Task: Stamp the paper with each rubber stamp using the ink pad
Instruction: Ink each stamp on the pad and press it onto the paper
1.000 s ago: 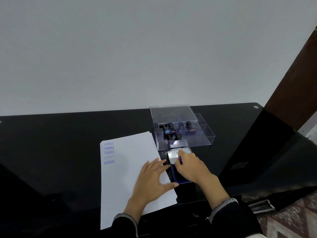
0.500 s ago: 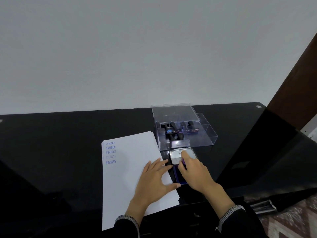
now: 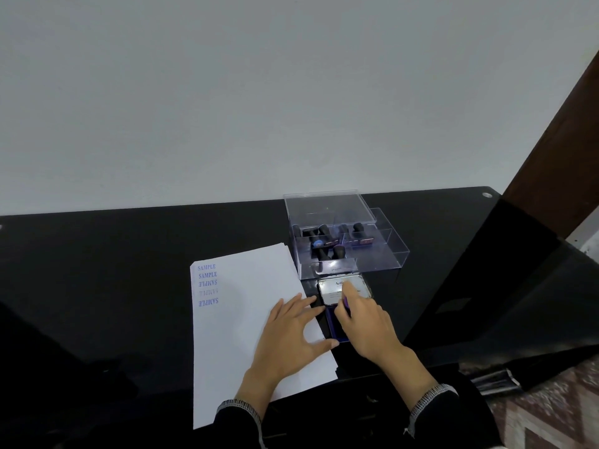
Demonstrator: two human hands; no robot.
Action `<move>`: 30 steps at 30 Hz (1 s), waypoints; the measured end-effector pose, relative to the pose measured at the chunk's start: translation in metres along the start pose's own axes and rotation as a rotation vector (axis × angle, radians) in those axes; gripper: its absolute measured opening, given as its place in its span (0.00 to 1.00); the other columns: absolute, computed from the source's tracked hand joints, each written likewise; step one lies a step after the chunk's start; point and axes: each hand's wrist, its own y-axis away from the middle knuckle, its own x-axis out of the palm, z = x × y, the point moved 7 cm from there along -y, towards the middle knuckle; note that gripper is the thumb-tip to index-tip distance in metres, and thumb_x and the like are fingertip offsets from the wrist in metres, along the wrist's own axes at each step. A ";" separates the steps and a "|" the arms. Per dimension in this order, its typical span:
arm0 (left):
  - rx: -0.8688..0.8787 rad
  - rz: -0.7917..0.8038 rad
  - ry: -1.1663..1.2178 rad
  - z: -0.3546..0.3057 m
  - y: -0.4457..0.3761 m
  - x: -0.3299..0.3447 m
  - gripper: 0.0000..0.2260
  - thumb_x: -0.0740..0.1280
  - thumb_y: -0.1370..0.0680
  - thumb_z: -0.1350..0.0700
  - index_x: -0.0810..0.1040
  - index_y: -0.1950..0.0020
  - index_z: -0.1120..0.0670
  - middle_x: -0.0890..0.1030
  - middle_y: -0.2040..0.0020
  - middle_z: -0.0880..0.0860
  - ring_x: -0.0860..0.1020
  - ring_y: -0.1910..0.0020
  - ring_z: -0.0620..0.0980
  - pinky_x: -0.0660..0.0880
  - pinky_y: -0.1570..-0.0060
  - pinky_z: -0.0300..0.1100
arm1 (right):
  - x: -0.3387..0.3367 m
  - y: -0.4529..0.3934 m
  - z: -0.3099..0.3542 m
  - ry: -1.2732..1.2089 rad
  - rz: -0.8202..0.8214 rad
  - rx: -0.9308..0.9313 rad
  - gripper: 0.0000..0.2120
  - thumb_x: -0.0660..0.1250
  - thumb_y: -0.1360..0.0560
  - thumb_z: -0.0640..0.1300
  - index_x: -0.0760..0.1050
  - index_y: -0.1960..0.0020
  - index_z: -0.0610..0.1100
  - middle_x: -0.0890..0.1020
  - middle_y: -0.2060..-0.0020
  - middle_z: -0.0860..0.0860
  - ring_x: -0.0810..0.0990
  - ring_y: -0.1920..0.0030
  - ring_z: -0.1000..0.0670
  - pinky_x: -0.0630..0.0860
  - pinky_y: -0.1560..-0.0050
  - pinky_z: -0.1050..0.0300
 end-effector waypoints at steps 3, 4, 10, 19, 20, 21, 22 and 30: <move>0.012 -0.012 0.001 0.000 0.000 -0.001 0.31 0.60 0.27 0.29 0.65 0.26 0.40 0.59 0.24 0.38 0.49 0.24 0.39 0.39 0.25 0.42 | -0.001 -0.002 0.001 0.004 0.007 0.000 0.06 0.54 0.20 0.47 0.61 0.54 0.49 0.74 0.66 0.53 0.74 0.67 0.50 0.71 0.66 0.53; 0.015 -0.016 0.005 0.000 0.000 -0.001 0.30 0.60 0.26 0.31 0.65 0.27 0.40 0.59 0.24 0.38 0.50 0.24 0.39 0.39 0.25 0.42 | -0.002 -0.004 0.001 0.007 0.017 0.005 0.06 0.54 0.20 0.47 0.60 0.55 0.49 0.74 0.66 0.53 0.72 0.68 0.50 0.69 0.67 0.53; 0.003 -0.108 0.117 0.009 -0.001 -0.001 0.20 0.65 0.23 0.39 0.73 0.33 0.41 0.67 0.28 0.37 0.55 0.29 0.31 0.41 0.28 0.32 | -0.005 -0.011 0.003 -0.007 0.051 0.032 0.07 0.53 0.21 0.48 0.60 0.57 0.48 0.74 0.64 0.51 0.72 0.64 0.47 0.69 0.61 0.51; -0.040 -0.203 0.244 0.015 -0.002 -0.004 0.15 0.69 0.24 0.45 0.79 0.38 0.45 0.71 0.36 0.35 0.61 0.33 0.30 0.45 0.30 0.27 | -0.005 -0.004 0.004 -0.025 0.024 0.038 0.08 0.51 0.19 0.48 0.61 0.56 0.48 0.75 0.64 0.51 0.73 0.65 0.47 0.69 0.62 0.51; -0.045 -0.206 0.257 0.016 -0.002 -0.004 0.14 0.69 0.24 0.45 0.79 0.39 0.44 0.72 0.36 0.35 0.62 0.32 0.30 0.46 0.29 0.28 | -0.005 -0.007 0.004 -0.029 0.035 0.043 0.08 0.52 0.19 0.47 0.62 0.56 0.47 0.75 0.64 0.50 0.73 0.64 0.47 0.69 0.62 0.51; -0.051 -0.210 0.273 0.016 -0.002 -0.005 0.14 0.69 0.24 0.45 0.79 0.39 0.44 0.73 0.36 0.36 0.63 0.32 0.31 0.46 0.29 0.29 | -0.006 -0.011 0.004 -0.033 0.047 0.050 0.08 0.52 0.20 0.47 0.62 0.57 0.47 0.75 0.65 0.50 0.73 0.65 0.47 0.69 0.63 0.51; -0.058 -0.212 0.289 0.016 -0.002 -0.005 0.13 0.69 0.24 0.46 0.79 0.39 0.44 0.73 0.36 0.36 0.63 0.32 0.32 0.47 0.29 0.29 | -0.006 -0.015 0.004 -0.035 0.058 0.057 0.08 0.53 0.20 0.46 0.63 0.58 0.47 0.74 0.65 0.50 0.72 0.65 0.47 0.68 0.63 0.51; -0.092 -0.208 0.347 0.017 -0.001 -0.007 0.12 0.68 0.23 0.46 0.80 0.40 0.44 0.74 0.36 0.37 0.64 0.31 0.34 0.48 0.29 0.30 | -0.004 -0.016 0.002 -0.024 0.019 0.057 0.07 0.54 0.21 0.45 0.62 0.58 0.47 0.74 0.67 0.50 0.71 0.66 0.47 0.67 0.65 0.52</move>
